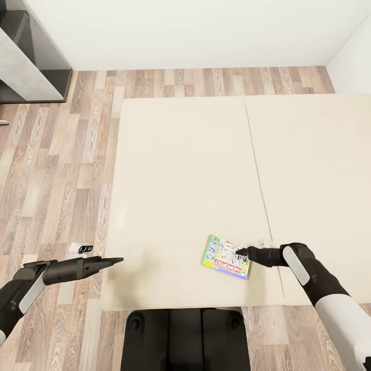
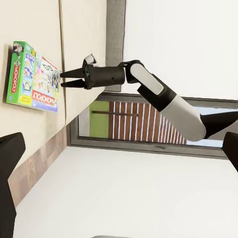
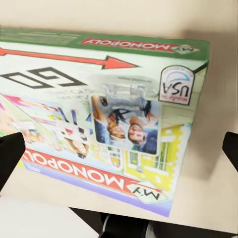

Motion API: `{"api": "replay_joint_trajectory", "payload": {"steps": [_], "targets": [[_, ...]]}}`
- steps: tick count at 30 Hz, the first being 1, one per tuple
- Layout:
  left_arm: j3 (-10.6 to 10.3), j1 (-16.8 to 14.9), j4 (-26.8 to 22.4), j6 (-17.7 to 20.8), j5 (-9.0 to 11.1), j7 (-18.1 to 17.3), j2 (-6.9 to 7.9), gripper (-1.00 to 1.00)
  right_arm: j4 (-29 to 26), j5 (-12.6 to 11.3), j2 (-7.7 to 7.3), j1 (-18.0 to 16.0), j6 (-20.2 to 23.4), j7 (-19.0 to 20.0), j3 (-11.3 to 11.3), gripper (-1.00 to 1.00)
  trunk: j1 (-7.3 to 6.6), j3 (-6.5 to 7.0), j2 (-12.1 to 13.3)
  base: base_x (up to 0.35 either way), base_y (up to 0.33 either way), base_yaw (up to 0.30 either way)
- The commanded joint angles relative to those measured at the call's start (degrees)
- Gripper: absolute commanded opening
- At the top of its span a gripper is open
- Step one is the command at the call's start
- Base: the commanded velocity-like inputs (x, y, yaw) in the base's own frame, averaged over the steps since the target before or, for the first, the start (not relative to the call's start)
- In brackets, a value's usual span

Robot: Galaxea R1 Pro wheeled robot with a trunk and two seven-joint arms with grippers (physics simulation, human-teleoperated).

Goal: Put all the toys in the child's room - the three board games (two on the bed and one on the table), the two jigsaw puzzles on the table, and the tennis ball on the table - inside the toy box on the table in the child's room.

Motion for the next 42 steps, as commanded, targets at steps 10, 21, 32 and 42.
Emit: {"api": "replay_joint_trajectory", "payload": {"steps": [10, 21, 32, 42], "targets": [[-0.3, 0.0, 0.0, 0.6, 0.3, -0.1, 0.04, 1.00, 0.0, 0.5, -0.01, -0.6, 0.2, 0.5, 0.0, 1.00, 0.03, -0.06, -0.1, 0.000, 0.000, 0.000], [-0.3, 0.0, 0.0, 0.5, 0.3, -0.1, 0.08, 1.00, 0.8, 0.4, 0.61, -2.6, 0.1, 0.2, 0.0, 1.00, 0.03, -0.06, -0.1, 0.000, 0.000, 0.000], [-0.2, 0.0, 0.0, 0.5, 0.3, -0.1, 0.08, 1.00, 3.5, 0.5, 0.94, -3.7, -1.2, 0.2, 0.1, 1.00, 0.03, -0.06, -0.1, 0.000, 0.000, 0.000], [-0.2, 0.0, 0.0, 0.5, 0.3, -0.1, 0.08, 1.00, 4.5, 0.5, 0.86, -3.8, -2.7, 0.2, 0.5, 1.00, 0.03, -0.06, -0.1, 0.000, 0.000, 0.000]]}}
